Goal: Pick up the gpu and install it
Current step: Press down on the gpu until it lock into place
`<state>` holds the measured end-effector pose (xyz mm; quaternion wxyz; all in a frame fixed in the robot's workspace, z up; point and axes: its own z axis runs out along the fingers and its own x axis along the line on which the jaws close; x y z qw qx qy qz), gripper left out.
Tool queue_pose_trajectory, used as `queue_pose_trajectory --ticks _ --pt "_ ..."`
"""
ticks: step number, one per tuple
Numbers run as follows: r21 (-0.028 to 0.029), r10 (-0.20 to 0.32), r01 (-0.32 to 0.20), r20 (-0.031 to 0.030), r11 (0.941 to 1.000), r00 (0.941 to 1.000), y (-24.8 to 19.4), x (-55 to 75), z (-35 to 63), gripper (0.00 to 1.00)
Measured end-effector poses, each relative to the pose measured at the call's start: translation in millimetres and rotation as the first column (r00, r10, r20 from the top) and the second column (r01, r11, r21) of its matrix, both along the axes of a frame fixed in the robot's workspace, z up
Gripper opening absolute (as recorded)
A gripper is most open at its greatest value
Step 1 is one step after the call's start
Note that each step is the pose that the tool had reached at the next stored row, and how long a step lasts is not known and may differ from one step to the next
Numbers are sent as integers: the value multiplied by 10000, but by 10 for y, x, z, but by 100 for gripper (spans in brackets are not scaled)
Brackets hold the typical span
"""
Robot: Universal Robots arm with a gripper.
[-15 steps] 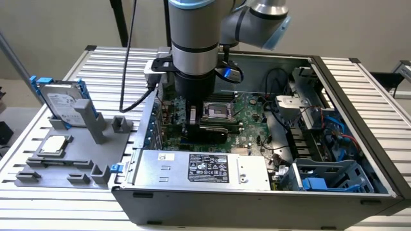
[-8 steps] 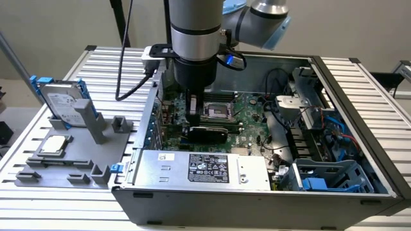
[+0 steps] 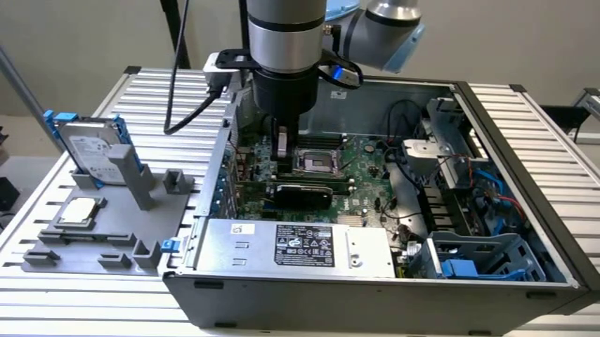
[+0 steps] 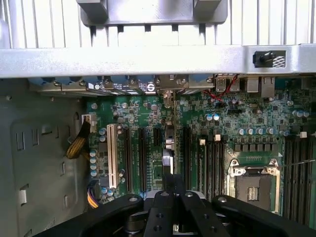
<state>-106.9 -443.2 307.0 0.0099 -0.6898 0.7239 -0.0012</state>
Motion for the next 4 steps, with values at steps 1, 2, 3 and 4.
queue_pose_trajectory --ticks 1,2,3,4 --pt "-1 0 0 -1 10000 10000 0 0 1 11" --pt "-1 0 0 0 10000 10000 0 0 1 11" --pt "-1 0 0 0 10000 10000 0 0 1 11" --pt "0 0 0 0 10000 10000 0 0 1 11"
